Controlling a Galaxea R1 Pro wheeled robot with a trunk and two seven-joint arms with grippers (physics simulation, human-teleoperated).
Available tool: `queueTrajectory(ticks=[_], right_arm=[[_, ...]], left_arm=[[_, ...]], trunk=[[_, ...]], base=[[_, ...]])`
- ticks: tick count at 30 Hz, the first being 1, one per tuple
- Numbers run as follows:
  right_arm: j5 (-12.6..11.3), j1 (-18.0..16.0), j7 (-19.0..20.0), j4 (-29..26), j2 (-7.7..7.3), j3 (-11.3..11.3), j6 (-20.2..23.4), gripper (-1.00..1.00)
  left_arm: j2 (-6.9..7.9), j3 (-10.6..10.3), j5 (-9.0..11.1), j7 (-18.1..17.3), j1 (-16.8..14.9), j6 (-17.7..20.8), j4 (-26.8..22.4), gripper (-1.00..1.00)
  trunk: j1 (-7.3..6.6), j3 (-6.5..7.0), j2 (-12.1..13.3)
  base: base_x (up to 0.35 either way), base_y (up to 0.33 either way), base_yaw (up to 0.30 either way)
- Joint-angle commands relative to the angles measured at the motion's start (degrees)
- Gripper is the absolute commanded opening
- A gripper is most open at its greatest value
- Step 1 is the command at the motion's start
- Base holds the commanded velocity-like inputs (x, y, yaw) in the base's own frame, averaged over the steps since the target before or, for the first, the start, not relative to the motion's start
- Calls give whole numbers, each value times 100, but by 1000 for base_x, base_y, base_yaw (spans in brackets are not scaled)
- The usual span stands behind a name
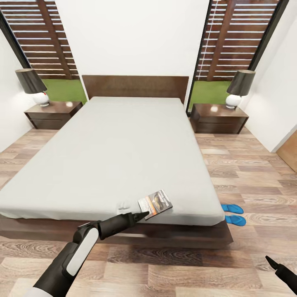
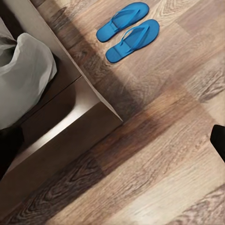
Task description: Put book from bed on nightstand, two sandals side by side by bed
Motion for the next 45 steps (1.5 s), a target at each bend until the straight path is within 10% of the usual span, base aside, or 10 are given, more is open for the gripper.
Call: queueTrajectory(ticks=[1,22,24,30,45], right_arm=[[-2,-5,29,10,-1,-15,-15,100],[1,-4,62,20,2,-15,-60,100],[31,-4,417,60,6,-14,-24,100],[1189,-4,2211,344,1,-13,11,100],[1568,-4,2894,407,7,-8,13,100]], left_arm=[[-7,-5,39,11,-3,34,5,100],[-148,4,16,33,-3,33,60,100],[-148,2,16,31,-3,35,60,100],[-148,-4,20,33,-3,38,60,100],[-148,-5,25,33,-3,40,60,100]], trunk=[[0,-4,-2],[0,-4,-2],[0,-4,-2],[0,-4,-2],[0,-4,-2]], base=[[-5,0,0],[-44,0,0],[0,0,0],[0,0,0],[0,0,0]])
